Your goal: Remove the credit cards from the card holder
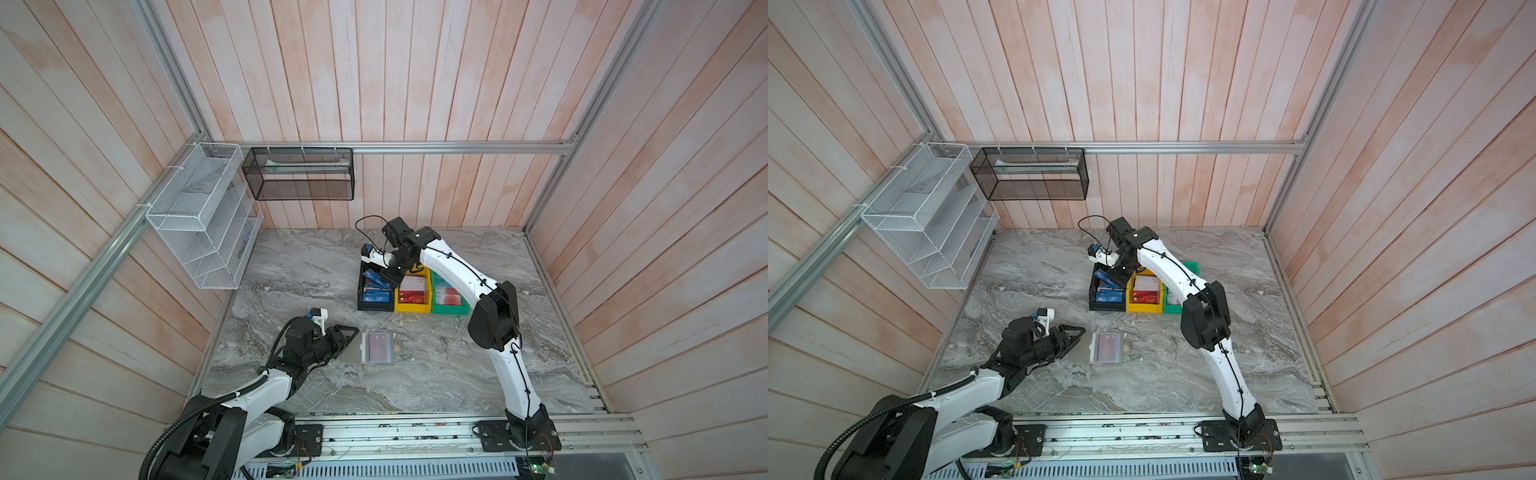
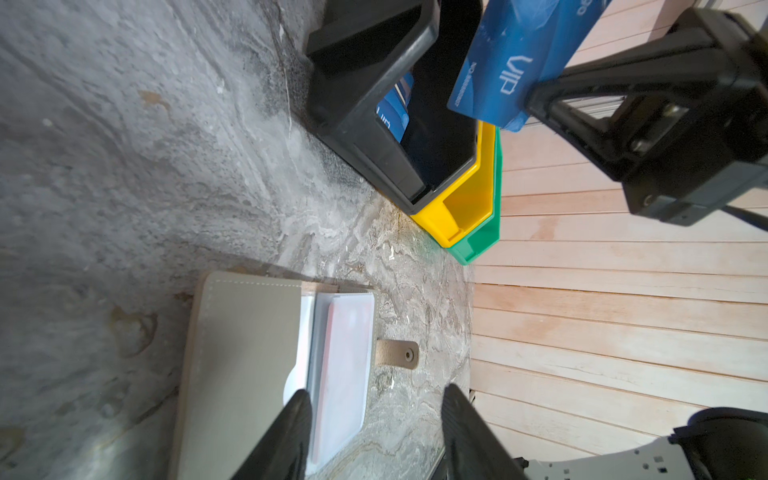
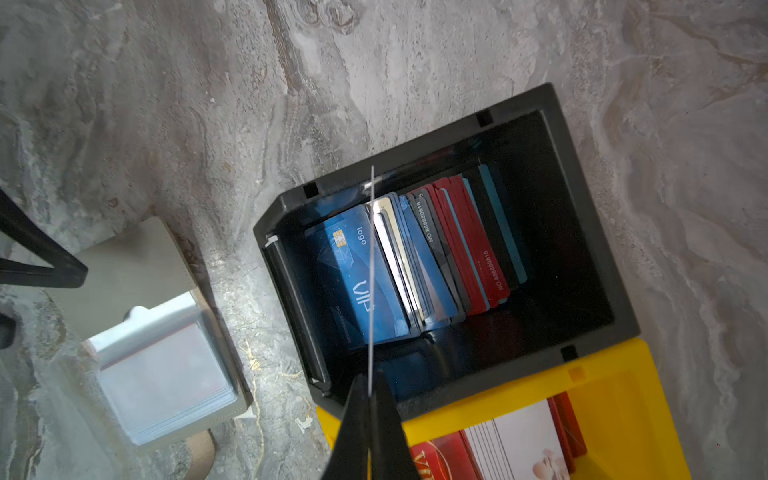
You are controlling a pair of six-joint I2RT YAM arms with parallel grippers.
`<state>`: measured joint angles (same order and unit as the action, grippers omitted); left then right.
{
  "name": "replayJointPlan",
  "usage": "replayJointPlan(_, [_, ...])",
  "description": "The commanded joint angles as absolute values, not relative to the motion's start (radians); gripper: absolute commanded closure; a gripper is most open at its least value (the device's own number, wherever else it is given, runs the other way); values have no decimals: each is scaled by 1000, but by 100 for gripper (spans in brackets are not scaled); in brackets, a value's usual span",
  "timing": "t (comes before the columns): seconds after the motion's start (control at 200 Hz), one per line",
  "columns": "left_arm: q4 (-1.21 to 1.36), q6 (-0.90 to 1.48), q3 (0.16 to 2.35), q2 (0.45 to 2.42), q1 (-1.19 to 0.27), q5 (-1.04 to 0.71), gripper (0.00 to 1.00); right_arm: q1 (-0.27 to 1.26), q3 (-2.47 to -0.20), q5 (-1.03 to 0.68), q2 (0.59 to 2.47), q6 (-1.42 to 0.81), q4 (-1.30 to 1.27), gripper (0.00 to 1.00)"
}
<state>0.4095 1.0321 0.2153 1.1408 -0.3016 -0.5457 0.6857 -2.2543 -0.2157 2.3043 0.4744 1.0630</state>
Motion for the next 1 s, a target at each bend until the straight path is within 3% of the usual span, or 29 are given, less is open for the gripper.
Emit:
replayJointPlan(0.0, [434,1012,235,1153,-304,-559,47,704,-2202,-96,2310,523,1082,100])
replayJointPlan(0.995, [459,1008,222,1186,-304,-562,47,792,-2047,86,2261,607,1029,100])
